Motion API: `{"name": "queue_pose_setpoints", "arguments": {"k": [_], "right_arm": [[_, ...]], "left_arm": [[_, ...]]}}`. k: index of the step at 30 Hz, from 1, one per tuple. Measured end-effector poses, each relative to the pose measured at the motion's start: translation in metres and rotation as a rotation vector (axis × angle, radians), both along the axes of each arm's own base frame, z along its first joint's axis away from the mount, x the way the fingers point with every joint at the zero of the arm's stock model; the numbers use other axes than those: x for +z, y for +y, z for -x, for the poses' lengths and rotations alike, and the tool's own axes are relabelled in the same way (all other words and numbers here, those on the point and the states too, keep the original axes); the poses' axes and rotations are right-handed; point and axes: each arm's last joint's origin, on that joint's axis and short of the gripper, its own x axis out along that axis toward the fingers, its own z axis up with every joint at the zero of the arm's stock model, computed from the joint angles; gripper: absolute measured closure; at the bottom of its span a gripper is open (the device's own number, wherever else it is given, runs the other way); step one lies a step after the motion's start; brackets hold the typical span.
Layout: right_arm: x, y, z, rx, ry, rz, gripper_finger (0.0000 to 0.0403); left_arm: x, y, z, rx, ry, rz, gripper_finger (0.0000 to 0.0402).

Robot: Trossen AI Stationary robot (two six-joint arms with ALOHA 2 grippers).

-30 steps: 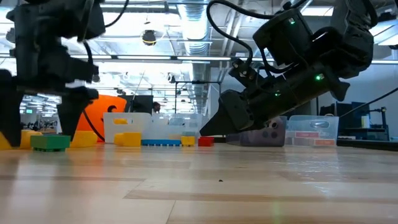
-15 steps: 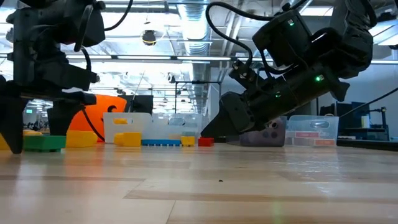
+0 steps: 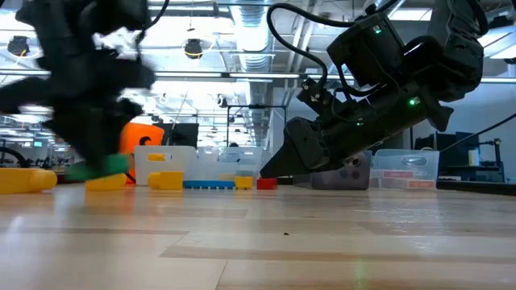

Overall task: Pick & Place Toys
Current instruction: Put the small green game piece into the left transparent bin

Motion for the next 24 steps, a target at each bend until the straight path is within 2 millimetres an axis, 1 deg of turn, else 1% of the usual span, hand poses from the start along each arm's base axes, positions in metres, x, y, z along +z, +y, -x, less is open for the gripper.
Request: {"name": "queue_pose_setpoints", "arguments": {"k": [2, 6, 8, 10, 13, 15, 18, 21, 24], "right_arm": [[0.0, 0.0, 0.0, 0.0, 0.0, 0.0, 0.0015], [0.0, 0.0, 0.0, 0.001, -0.001, 0.0, 0.0015], [0.0, 0.001, 0.0, 0.003, -0.001, 0.0, 0.0015], [0.0, 0.002, 0.0, 0.007, -0.002, -0.001, 0.0015], [0.0, 0.003, 0.0, 0.008, -0.002, -0.001, 0.0015], [0.0, 0.003, 0.0, 0.008, -0.002, -0.001, 0.0015], [0.0, 0.002, 0.0, 0.007, -0.003, -0.001, 0.0015], [0.0, 0.002, 0.0, 0.007, -0.004, -0.002, 0.0015], [0.0, 0.003, 0.0, 0.008, -0.004, -0.002, 0.0015]], "left_arm": [[0.007, -0.001, -0.014, 0.046, -0.173, -0.04, 0.0271], [0.026, -0.001, -0.037, 0.138, -0.502, -0.144, 0.0255], [0.036, 0.004, -0.045, 0.227, -0.638, -0.191, 0.0256], [0.045, 0.014, -0.051, 0.339, -0.744, -0.245, 0.0264], [0.053, 0.036, -0.057, 0.476, -0.835, -0.286, 0.0268], [0.055, 0.055, -0.06, 0.537, -0.854, -0.292, 0.0267], [0.06, 0.086, -0.063, 0.605, -0.906, -0.256, 0.0258], [0.062, 0.116, -0.065, 0.623, -0.96, -0.193, 0.0253], [0.066, 0.14, -0.067, 0.598, -1.036, -0.119, 0.0253]]}}
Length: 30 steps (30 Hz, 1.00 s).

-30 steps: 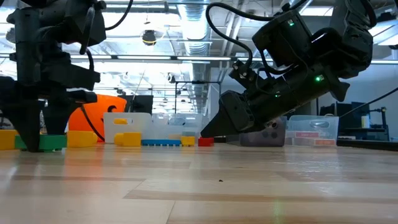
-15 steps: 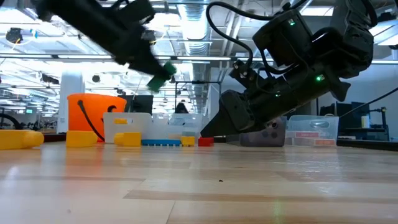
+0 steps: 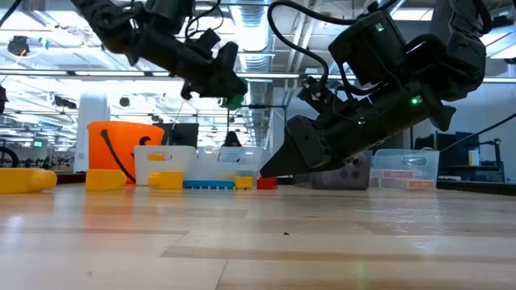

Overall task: Pick & Place Toys
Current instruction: Put the small green game piece into the left transparent bin, then put the small yellow game piece into the left transparent bin

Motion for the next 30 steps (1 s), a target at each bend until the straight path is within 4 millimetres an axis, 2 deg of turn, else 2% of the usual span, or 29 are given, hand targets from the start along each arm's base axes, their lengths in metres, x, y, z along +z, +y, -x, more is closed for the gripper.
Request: {"name": "queue_pose_setpoints", "arguments": {"k": [5, 9, 19, 30], "right_arm": [[0.0, 0.0, 0.0, -0.001, -0.001, -0.002, 0.0015], [0.0, 0.0, 0.0, -0.001, 0.0, -0.002, 0.0015], [-0.001, 0.0, 0.0, -0.001, 0.006, -0.001, 0.0015], [-0.002, 0.004, 0.002, 0.004, 0.012, -0.009, 0.0015]], "left_arm": [[-0.004, 0.023, 0.001, -0.052, -0.031, 0.023, 0.0239], [-0.009, 0.031, 0.002, -0.032, -0.009, 0.032, 0.0214], [-0.002, 0.03, 0.004, -0.032, -0.04, 0.02, 0.0155], [0.003, 0.029, 0.005, -0.036, -0.072, 0.009, 0.0151]]}}
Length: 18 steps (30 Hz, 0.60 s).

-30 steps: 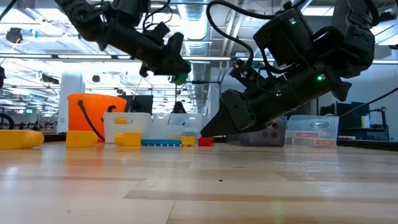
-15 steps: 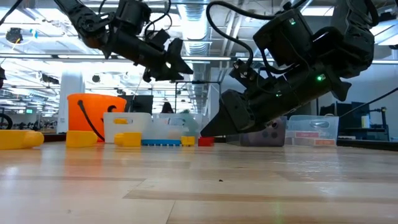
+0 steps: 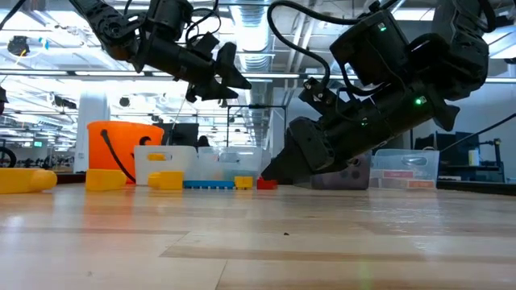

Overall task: Pick & Place Toys
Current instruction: Put the small yellow game piece into the left transparent bin

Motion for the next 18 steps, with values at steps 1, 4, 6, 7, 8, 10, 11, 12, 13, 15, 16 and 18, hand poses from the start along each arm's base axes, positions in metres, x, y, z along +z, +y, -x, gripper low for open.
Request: {"name": "queue_pose_setpoints", "arguments": {"k": [1, 4, 6, 7, 8, 10, 11, 12, 13, 15, 16, 18], "right_arm": [[0.0001, 0.0, 0.0, 0.0, -0.001, 0.0, 0.0015], [0.0001, 0.0001, 0.0, 0.0, -0.001, 0.0, 0.0015], [0.0, 0.0014, 0.0002, 0.004, 0.0, 0.0, 0.0015], [0.0, 0.0022, 0.0004, 0.006, 0.0, 0.0, 0.0015], [0.0, 0.0023, 0.0004, 0.007, 0.0, 0.0, 0.0015], [-0.0001, 0.0041, 0.0008, 0.012, 0.001, 0.001, 0.0015], [-0.0001, 0.0044, 0.0009, 0.014, 0.001, 0.001, 0.0015], [-0.0001, 0.0046, 0.0009, 0.014, 0.001, 0.0, 0.0015], [-0.0001, 0.0046, 0.0009, 0.014, 0.001, 0.001, 0.0015], [-0.0001, 0.0044, 0.0009, 0.014, 0.002, 0.001, 0.0015], [-0.0001, 0.0044, 0.0009, 0.013, 0.002, 0.001, 0.0015], [-0.0002, 0.0044, 0.001, 0.014, 0.003, 0.001, 0.0015]], "left_arm": [[-0.0002, 0.0, 0.0, 0.0, 0.002, 0.001, 0.0152], [-0.0001, 0.0, 0.0, 0.0, 0.001, 0.0, 0.0152], [-0.0002, 0.0, 0.0, 0.0, 0.002, 0.001, 0.015], [-0.0002, 0.0, 0.0, 0.0, 0.002, 0.001, 0.0149], [-0.0002, 0.0, 0.0, 0.0, 0.002, 0.001, 0.0148], [-0.0002, 0.0, 0.0, 0.0, 0.002, 0.001, 0.0147], [-0.0002, 0.0, 0.0, 0.0, 0.002, 0.001, 0.0147], [-0.0002, 0.0, 0.0, 0.0, 0.002, 0.001, 0.0147], [-0.0002, 0.0, 0.0, 0.0, 0.002, 0.001, 0.0147], [-0.0002, 0.0, 0.0, 0.0, 0.002, 0.001, 0.0148], [-0.0002, 0.0, 0.0, 0.0, 0.002, 0.001, 0.0148], [-0.0002, 0.0, 0.0, 0.0, 0.002, 0.001, 0.0148]]}}
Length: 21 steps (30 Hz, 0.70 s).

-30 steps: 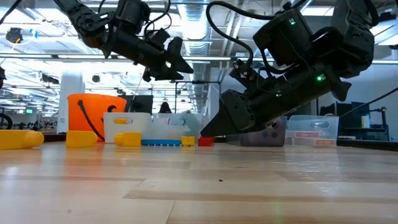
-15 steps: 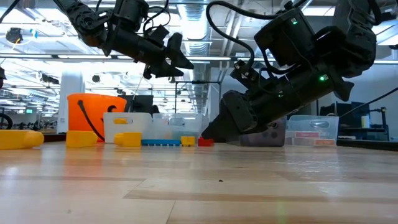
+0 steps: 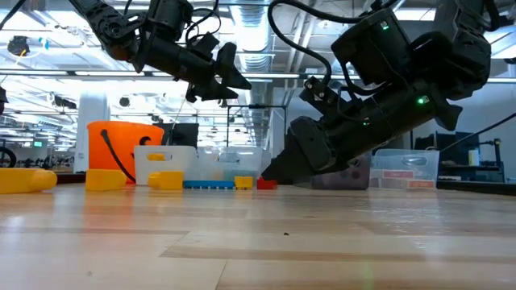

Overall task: Pick & Place Toys
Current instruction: Put the small yellow game piece into the left transparent bin

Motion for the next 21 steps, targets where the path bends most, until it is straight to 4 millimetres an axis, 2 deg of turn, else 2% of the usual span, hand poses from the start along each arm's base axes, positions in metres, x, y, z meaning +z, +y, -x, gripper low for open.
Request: {"name": "queue_pose_setpoints", "arguments": {"k": [12, 15, 18, 21], "right_arm": [[0.0, 0.005, 0.001, -0.009, -0.024, -0.046, 0.0015], [0.003, 0.009, 0.0, 0.05, -0.031, -0.023, 0.0015], [0.015, 0.014, 0.0, 0.124, -0.034, 0.026, 0.0015], [0.034, 0.018, 0.005, 0.151, -0.01, 0.103, 0.0015]], "left_arm": [[0.0, 0.0, 0.0, 0.0, -0.002, 0.0, 0.0151], [0.001, -0.002, -0.001, -0.002, -0.036, 0.037, 0.0148], [0.002, -0.002, -0.002, -0.022, -0.06, 0.039, 0.0147], [0.0, -0.005, -0.003, -0.113, -0.041, 0.061, 0.0147]]}}
